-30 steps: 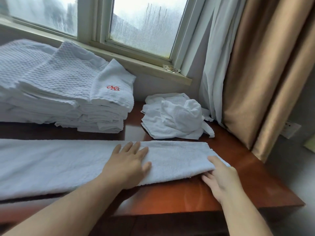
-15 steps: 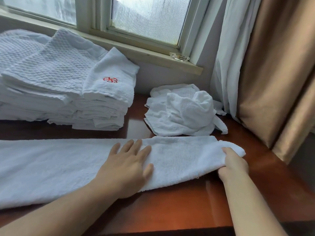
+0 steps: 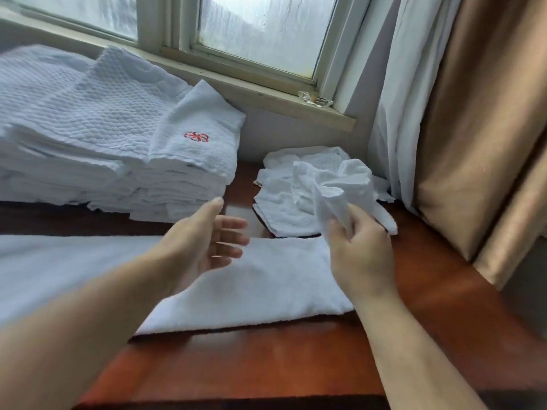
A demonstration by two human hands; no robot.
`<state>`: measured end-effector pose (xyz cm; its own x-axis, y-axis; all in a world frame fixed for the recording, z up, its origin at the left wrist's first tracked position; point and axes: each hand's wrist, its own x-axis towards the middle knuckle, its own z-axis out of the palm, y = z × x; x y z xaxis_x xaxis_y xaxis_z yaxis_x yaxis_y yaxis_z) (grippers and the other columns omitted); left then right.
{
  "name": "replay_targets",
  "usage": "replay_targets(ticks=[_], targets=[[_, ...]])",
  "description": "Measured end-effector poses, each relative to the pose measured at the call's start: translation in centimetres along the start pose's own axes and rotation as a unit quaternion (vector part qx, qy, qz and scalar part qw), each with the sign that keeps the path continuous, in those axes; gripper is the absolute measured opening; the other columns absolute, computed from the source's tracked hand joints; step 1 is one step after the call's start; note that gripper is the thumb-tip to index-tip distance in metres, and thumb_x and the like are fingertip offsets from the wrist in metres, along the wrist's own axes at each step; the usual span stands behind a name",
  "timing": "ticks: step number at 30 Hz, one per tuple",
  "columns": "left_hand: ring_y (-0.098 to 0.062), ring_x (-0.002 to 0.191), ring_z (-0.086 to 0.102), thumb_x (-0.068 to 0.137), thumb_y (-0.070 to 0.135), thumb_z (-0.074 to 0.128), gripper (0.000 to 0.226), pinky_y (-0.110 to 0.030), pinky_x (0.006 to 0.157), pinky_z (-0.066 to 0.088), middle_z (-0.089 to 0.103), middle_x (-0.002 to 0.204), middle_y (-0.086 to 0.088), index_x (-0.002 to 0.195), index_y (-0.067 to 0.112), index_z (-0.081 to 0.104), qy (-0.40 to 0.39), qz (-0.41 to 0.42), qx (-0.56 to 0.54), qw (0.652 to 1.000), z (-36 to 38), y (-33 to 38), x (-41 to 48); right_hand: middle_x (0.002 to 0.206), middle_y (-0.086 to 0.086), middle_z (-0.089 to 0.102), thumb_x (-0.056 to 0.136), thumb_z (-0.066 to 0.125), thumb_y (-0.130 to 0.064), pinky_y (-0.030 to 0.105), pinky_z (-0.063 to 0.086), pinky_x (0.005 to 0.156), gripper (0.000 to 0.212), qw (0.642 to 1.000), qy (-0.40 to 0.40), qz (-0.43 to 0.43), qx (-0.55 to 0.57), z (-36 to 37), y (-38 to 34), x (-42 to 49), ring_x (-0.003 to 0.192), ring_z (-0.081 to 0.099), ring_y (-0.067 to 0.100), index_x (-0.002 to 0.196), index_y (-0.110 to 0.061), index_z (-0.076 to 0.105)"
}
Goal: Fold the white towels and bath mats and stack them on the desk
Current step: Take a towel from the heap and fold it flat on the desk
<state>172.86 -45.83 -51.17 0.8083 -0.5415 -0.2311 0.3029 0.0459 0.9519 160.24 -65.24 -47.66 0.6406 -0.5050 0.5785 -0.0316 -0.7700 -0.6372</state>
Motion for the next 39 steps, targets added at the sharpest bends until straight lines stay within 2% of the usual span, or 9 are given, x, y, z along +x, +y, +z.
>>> replay_targets(ticks=[4, 8, 13, 16, 20, 22, 25, 33, 39], targets=[[-0.026, 0.076, 0.069, 0.088, 0.079, 0.037, 0.087, -0.030, 0.061, 0.055, 0.071, 0.105, -0.017, 0.118, 0.003, 0.068, -0.043, -0.120, -0.036, 0.991, -8.1, 3.4, -2.6, 0.098, -0.004, 0.074, 0.097, 0.050, -0.017, 0.036, 0.053, 0.070, 0.035, 0.950, -0.187, -0.216, -0.125, 6.4, -8.0, -3.5, 0.088, 0.067, 0.024, 0.127, -0.030, 0.064], [-0.016, 0.069, 0.058, 0.085, 0.035, 0.072, 0.046, -0.027, 0.058, 0.048, 0.063, 0.086, -0.004, 0.117, 0.003, 0.071, 0.041, -0.123, 0.113, 0.985, -14.4, 3.5, -6.6, 0.108, -0.003, 0.073, 0.099, 0.044, -0.020, 0.039, 0.052, 0.072, 0.040, 0.899, -0.272, -0.315, -0.138, 12.1, -13.6, -7.3, 0.094, 0.067, 0.028, 0.135, -0.035, 0.055], [-0.009, 0.060, 0.046, 0.092, 0.022, 0.070, 0.012, -0.020, 0.050, 0.043, 0.050, 0.075, -0.001, 0.095, 0.013, 0.077, 0.148, -0.061, 0.195, 0.968, -20.2, 3.5, -10.7, 0.104, -0.005, 0.069, 0.092, 0.054, -0.029, 0.039, 0.051, 0.069, 0.026, 0.886, -0.315, -0.321, -0.112, 15.2, -16.7, -9.5, 0.094, 0.064, 0.027, 0.117, -0.030, 0.059], [0.002, 0.057, 0.058, 0.095, 0.021, 0.066, 0.016, -0.026, 0.067, 0.042, 0.062, 0.068, 0.014, 0.080, 0.024, 0.073, 0.166, -0.009, 0.175, 0.970, -22.8, 3.5, -12.1, 0.098, -0.006, 0.062, 0.091, 0.053, -0.034, 0.035, 0.038, 0.064, 0.010, 0.867, -0.346, -0.325, -0.155, 16.3, -17.3, -10.1, 0.093, 0.060, 0.025, 0.095, -0.025, 0.050], [-0.009, 0.068, 0.068, 0.097, 0.010, 0.061, 0.015, -0.026, 0.060, 0.053, 0.071, 0.094, -0.003, 0.109, 0.013, 0.069, 0.192, 0.006, 0.062, 0.979, -25.8, 2.5, -13.2, 0.081, -0.003, 0.058, 0.094, 0.048, -0.034, 0.035, 0.033, 0.057, 0.015, 0.863, -0.335, -0.350, -0.146, 17.8, -19.1, -10.9, 0.074, 0.054, 0.027, 0.085, -0.022, 0.046], [-0.025, 0.092, 0.070, 0.098, 0.005, 0.056, 0.025, -0.035, 0.082, 0.060, 0.068, 0.116, -0.019, 0.122, 0.006, 0.064, 0.199, 0.008, -0.024, 0.980, -27.2, 2.0, -13.6, 0.073, -0.003, 0.056, 0.097, 0.046, -0.034, 0.035, 0.031, 0.054, 0.015, 0.865, -0.315, -0.364, -0.139, 18.6, -19.9, -11.2, 0.067, 0.051, 0.027, 0.089, -0.022, 0.051], [-0.043, 0.132, 0.050, 0.100, 0.003, 0.047, 0.041, -0.053, 0.118, 0.033, 0.049, 0.146, -0.026, 0.141, 0.003, 0.053, 0.199, 0.010, -0.079, 0.977, -28.5, 1.8, -13.8, 0.066, -0.004, 0.052, 0.098, 0.048, -0.034, 0.033, 0.028, 0.051, 0.018, 0.867, -0.295, -0.382, -0.124, 19.8, -21.0, -11.5, 0.060, 0.048, 0.028, 0.087, -0.020, 0.052], [-0.033, 0.108, 0.065, 0.099, 0.007, 0.044, 0.037, -0.048, 0.104, 0.047, 0.066, 0.128, -0.021, 0.130, 0.004, 0.063, 0.223, 0.043, -0.031, 0.973, -31.2, 4.4, -14.1, 0.063, -0.005, 0.053, 0.096, 0.057, -0.032, 0.028, 0.025, 0.047, 0.025, 0.873, -0.250, -0.412, -0.076, 22.1, -23.7, -12.3, 0.055, 0.036, 0.020, 0.076, -0.019, 0.050], [-0.039, 0.114, 0.064, 0.100, 0.003, 0.040, 0.037, -0.050, 0.101, 0.050, 0.063, 0.129, -0.027, 0.132, -0.001, 0.059, 0.234, 0.042, -0.022, 0.971, -32.9, 4.0, -14.2, 0.080, -0.007, 0.054, 0.103, 0.039, -0.045, 0.032, 0.037, 0.061, 0.029, 0.852, -0.362, -0.375, -0.044, 23.8, -23.9, -12.6, 0.074, 0.048, 0.015, 0.093, -0.024, 0.057]])
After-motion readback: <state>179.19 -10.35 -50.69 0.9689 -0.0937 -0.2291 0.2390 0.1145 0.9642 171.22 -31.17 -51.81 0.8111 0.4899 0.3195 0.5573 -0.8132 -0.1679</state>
